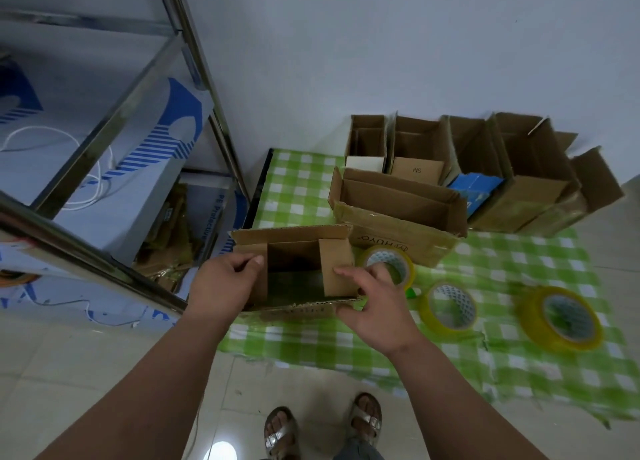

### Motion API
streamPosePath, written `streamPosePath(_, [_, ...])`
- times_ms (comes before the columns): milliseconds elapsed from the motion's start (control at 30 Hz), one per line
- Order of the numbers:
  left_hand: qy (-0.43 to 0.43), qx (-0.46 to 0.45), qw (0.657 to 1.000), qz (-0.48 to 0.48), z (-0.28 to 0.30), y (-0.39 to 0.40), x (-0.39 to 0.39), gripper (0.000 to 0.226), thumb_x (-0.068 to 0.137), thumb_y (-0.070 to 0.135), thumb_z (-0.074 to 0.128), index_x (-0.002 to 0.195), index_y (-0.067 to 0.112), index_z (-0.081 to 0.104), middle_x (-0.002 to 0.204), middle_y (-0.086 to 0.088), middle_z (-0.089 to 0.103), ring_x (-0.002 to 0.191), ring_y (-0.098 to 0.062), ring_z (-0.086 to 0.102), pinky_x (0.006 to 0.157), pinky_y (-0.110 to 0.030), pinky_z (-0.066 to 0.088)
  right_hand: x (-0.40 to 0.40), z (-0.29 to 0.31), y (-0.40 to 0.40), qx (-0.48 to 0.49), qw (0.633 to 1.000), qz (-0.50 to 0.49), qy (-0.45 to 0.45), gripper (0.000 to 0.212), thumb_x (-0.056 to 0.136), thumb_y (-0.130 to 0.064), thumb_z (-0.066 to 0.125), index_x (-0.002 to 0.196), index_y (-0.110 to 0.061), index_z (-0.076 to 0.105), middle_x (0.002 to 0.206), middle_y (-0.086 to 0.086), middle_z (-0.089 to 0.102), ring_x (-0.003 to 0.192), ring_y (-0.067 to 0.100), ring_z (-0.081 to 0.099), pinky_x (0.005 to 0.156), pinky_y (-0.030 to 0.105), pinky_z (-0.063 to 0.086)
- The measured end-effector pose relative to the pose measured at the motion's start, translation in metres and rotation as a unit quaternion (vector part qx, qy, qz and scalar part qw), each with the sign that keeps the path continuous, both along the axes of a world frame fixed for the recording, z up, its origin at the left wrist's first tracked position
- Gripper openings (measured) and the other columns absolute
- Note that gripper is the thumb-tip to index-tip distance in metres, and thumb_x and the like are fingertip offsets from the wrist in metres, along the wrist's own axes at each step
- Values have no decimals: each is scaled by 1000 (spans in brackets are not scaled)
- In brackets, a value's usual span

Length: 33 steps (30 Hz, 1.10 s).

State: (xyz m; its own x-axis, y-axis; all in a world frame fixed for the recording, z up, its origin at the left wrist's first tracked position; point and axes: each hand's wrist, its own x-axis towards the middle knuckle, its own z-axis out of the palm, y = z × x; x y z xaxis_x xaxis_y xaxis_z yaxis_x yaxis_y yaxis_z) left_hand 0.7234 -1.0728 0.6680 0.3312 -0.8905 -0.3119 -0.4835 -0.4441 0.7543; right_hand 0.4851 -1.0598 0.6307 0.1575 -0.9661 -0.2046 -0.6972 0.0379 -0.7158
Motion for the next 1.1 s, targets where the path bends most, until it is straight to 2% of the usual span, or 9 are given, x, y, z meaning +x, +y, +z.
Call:
streamPosePath(67, [36,38,998,-23,9,0,6,22,93,50,57,105,36,69,103,6,66,96,-17,59,79,-34,47,1,0,-2,-1,1000,2,8,67,63,-64,52,129,-50,53,105,-17,38,107,13,48,101,45,42])
streamPosePath(167, [115,103,983,-100,26,1,19,31,76,67,61,100,48,58,110,13,63,104,-9,57,74,-25,41,0,1,-7,10,1000,2,5,68,61,-69,52,124,-47,59,109,-14,38,116,13,47,104,44,40])
streamPosePath(300, [93,181,950,-238,30,3,34,67,70,30,87,127,39,54,122,19,57,112,-2,55,91,-28,50,-2,4,-15,37,999,-1,-16,57,64,-67,60,115,-44,64,114,-15,38,121,11,40,108,46,34])
streamPosePath(400, [55,112,973,-193,17,5,32,51,78,3,74,117,32,62,116,14,64,106,-6,61,84,-25,53,-2,3,-18,58,997,-9,-57,38,68,-60,65,105,-49,62,111,-22,38,121,11,40,110,47,32])
streamPosePath(567, [66,24,995,-68,-3,8,29,48,82,-2,63,115,31,53,113,10,61,103,-11,59,77,-30,50,2,2,-22,62,993,-57,-85,22,75,-50,69,93,-48,55,109,-19,46,111,13,48,103,48,40])
streamPosePath(700, [19,-10,998,-67,-6,7,29,106,80,-4,68,151,49,9,125,3,43,100,-15,58,78,-37,56,2,2,-25,39,988,-111,-95,68,72,-38,83,126,-39,42,115,-20,48,106,8,52,98,48,47])
streamPosePath(800, [-15,-5,996,-92,-5,3,31,125,80,-6,68,139,69,-13,127,2,29,90,-21,58,73,-38,57,0,9,-32,25,996,-66,-61,111,70,-34,86,147,-53,8,143,-12,33,127,17,43,105,52,42])
streamPosePath(933, [-18,17,992,-123,-5,-4,31,112,80,-6,65,139,71,7,123,1,33,89,-12,53,64,-25,50,1,17,-48,34,999,26,-33,114,73,-27,84,139,-69,0,149,-28,14,141,16,30,111,43,38])
streamPosePath(1100, [-76,-32,992,-91,-17,1,25,55,86,14,69,136,32,55,121,3,38,102,-12,50,88,-23,40,-1,9,-47,-36,999,20,5,53,79,-32,78,129,-32,60,144,-13,36,130,11,42,103,27,39])
